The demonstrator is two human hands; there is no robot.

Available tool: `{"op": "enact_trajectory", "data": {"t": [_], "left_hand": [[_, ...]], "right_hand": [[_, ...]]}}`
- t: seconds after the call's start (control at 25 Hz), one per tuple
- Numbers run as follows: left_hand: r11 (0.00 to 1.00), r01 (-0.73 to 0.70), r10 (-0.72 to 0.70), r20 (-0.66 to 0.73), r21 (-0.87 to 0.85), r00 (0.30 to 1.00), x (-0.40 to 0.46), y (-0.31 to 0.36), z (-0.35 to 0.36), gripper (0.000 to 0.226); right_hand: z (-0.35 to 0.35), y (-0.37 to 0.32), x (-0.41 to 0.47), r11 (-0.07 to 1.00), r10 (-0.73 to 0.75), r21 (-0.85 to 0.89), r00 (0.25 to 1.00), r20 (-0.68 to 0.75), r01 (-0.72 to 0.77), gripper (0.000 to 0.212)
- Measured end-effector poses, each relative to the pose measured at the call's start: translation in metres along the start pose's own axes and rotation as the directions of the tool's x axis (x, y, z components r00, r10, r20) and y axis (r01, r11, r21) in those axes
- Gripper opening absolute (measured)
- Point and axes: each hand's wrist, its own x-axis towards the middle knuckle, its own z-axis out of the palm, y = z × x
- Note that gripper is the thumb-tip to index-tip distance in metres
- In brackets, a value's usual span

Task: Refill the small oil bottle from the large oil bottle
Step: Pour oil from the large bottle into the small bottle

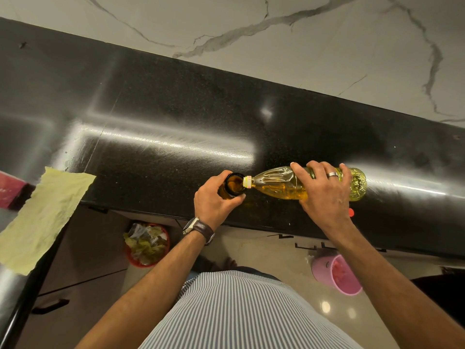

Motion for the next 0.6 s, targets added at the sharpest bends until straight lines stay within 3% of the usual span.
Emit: {"op": "enact_trajectory", "data": {"t": [0.6], "left_hand": [[1.000, -0.002, 0.002, 0.011, -0.022, 1.000, -0.0006, -0.0005, -0.0009, 0.065]], "right_hand": [[-0.0007, -0.0019, -0.0012, 1.000, 0.018, 0.008, 1.000, 0.019, -0.018, 0.090]]}}
